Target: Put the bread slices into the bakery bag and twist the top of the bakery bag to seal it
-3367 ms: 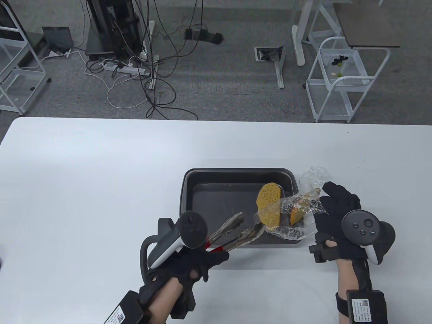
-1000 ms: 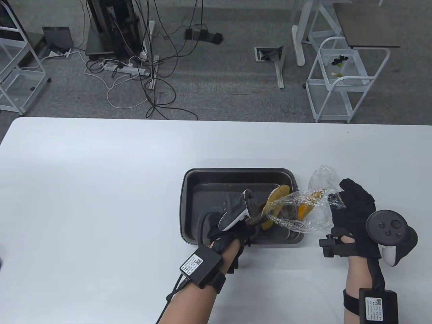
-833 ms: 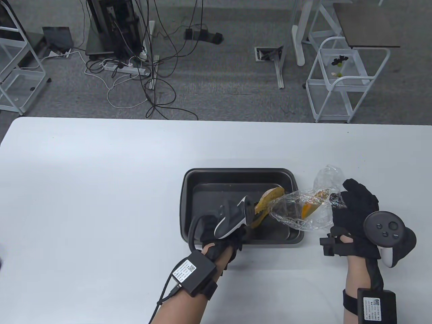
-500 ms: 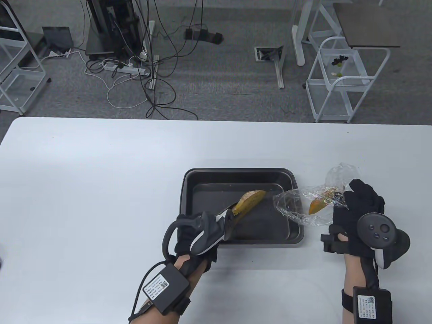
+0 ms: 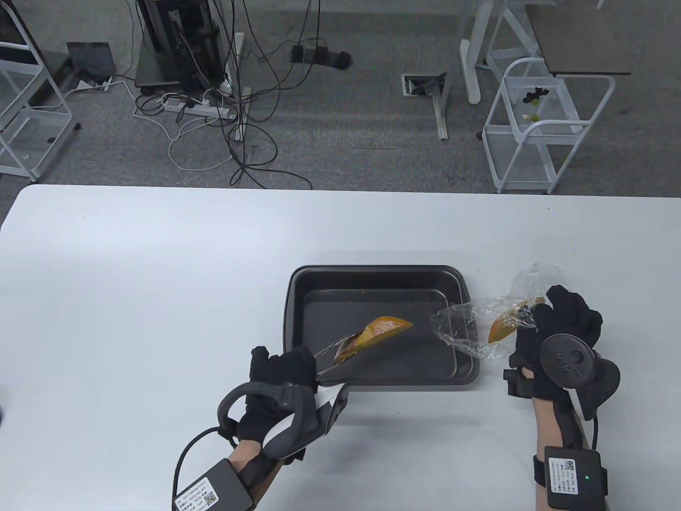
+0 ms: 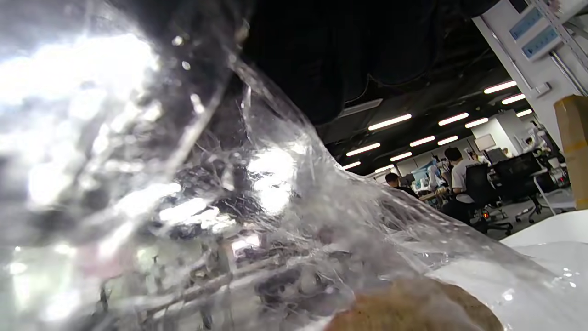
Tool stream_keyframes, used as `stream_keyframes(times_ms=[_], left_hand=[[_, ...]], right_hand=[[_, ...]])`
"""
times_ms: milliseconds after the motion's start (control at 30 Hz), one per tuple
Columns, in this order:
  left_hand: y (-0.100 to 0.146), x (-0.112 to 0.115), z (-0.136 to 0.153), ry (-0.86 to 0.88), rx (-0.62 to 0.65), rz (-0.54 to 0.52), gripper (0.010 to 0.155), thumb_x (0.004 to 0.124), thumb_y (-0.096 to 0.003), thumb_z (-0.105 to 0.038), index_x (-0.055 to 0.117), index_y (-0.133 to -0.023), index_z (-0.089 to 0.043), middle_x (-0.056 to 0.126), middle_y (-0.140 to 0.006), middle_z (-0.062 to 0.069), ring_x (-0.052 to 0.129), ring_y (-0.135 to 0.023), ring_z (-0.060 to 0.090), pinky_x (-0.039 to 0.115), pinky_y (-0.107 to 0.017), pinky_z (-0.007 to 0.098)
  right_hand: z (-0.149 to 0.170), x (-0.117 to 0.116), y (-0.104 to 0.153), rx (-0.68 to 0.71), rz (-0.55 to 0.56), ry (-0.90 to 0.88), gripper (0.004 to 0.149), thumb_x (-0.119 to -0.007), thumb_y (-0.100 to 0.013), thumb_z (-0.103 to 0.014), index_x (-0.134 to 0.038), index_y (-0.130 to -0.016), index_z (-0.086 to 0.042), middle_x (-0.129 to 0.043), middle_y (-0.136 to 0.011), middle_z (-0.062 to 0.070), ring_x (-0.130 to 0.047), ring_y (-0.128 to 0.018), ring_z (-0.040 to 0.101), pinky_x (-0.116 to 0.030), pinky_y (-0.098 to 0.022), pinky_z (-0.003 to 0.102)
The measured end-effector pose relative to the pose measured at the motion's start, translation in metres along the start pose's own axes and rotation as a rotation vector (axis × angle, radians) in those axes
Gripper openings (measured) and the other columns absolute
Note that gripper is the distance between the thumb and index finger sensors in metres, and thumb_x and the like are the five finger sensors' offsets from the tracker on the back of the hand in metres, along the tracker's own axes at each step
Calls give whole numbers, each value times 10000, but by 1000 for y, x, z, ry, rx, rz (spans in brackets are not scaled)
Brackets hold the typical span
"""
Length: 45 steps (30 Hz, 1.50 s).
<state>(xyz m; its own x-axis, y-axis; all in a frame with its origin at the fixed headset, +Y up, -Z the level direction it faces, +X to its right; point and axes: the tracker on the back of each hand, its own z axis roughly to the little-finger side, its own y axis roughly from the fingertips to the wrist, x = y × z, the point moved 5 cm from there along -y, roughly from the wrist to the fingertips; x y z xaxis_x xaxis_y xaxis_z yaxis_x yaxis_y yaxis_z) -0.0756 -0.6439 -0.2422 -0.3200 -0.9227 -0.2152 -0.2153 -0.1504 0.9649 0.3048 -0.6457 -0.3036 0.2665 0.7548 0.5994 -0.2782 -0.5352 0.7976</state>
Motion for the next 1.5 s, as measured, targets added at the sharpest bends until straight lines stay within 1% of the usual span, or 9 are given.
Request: stream_keyframes(times_ms=[133,400,600,767,867,1067,1367,1433,1500], left_hand=[[5,-15,-11,-19,27,-2,719,932,-316,-632,838,-888,-207,1012,-726,55,1058,-484,246,745,-714,501],[2,-31,-30,13,79,49,720,930,-320,-635,843,-892,-205,1015,-727,59,1061,-482,248,746,-714,501],[-20,-39,-43,109,115,176,718,929,-326,-634,845,-897,-206,1018,-728,66,1061,-481,254,747,-711,502],[-41,-40,-53,191,143,320,720,926,-332,-632,845,-904,-202,1018,-730,75,1060,-481,260,747,-708,502],[-48,-39,-58,208,153,370,721,925,-333,-632,846,-905,-199,1018,-731,77,1061,-480,261,746,-707,505],[-61,-36,-66,243,145,409,721,921,-337,-632,852,-904,-191,1024,-724,82,1065,-468,264,753,-701,504],[-72,-32,-68,352,116,448,725,912,-347,-632,851,-908,-178,1025,-722,92,1063,-462,268,756,-696,506],[-73,-31,-69,350,113,443,723,910,-348,-634,853,-907,-179,1026,-721,92,1065,-459,268,758,-695,506],[-74,-30,-70,357,103,444,721,909,-350,-631,855,-907,-177,1029,-716,94,1066,-456,268,758,-693,507]], right_hand=[[-10,-4,5,39,18,36,431,-866,-437,-324,-946,-595,68,-804,-967,260,-712,-896,576,-444,-663,738],[-19,-4,10,79,41,48,431,-866,-437,-331,-947,-597,62,-806,-967,252,-713,-898,572,-444,-666,735],[-35,-3,15,141,55,60,432,-866,-434,-337,-949,-597,55,-808,-968,250,-712,-903,568,-443,-669,734],[-50,-2,21,204,61,68,433,-864,-434,-346,-951,-599,46,-807,-972,244,-705,-911,564,-440,-673,733],[-58,-2,23,235,58,66,433,-864,-433,-348,-953,-598,42,-804,-976,242,-699,-916,564,-437,-675,734],[-74,-1,29,313,49,61,431,-863,-428,-353,-958,-589,36,-798,-986,234,-681,-931,561,-427,-682,734],[-104,-2,39,435,-32,9,428,-863,-421,-357,-966,-561,34,-785,-1005,228,-650,-954,564,-415,-688,737],[-108,-3,40,443,-64,-19,427,-862,-420,-355,-969,-558,35,-784,-1008,230,-649,-956,566,-419,-686,738],[-110,-6,39,424,-142,-84,427,-855,-424,-360,-971,-560,28,-778,-1013,234,-645,-954,574,-426,-681,739]])
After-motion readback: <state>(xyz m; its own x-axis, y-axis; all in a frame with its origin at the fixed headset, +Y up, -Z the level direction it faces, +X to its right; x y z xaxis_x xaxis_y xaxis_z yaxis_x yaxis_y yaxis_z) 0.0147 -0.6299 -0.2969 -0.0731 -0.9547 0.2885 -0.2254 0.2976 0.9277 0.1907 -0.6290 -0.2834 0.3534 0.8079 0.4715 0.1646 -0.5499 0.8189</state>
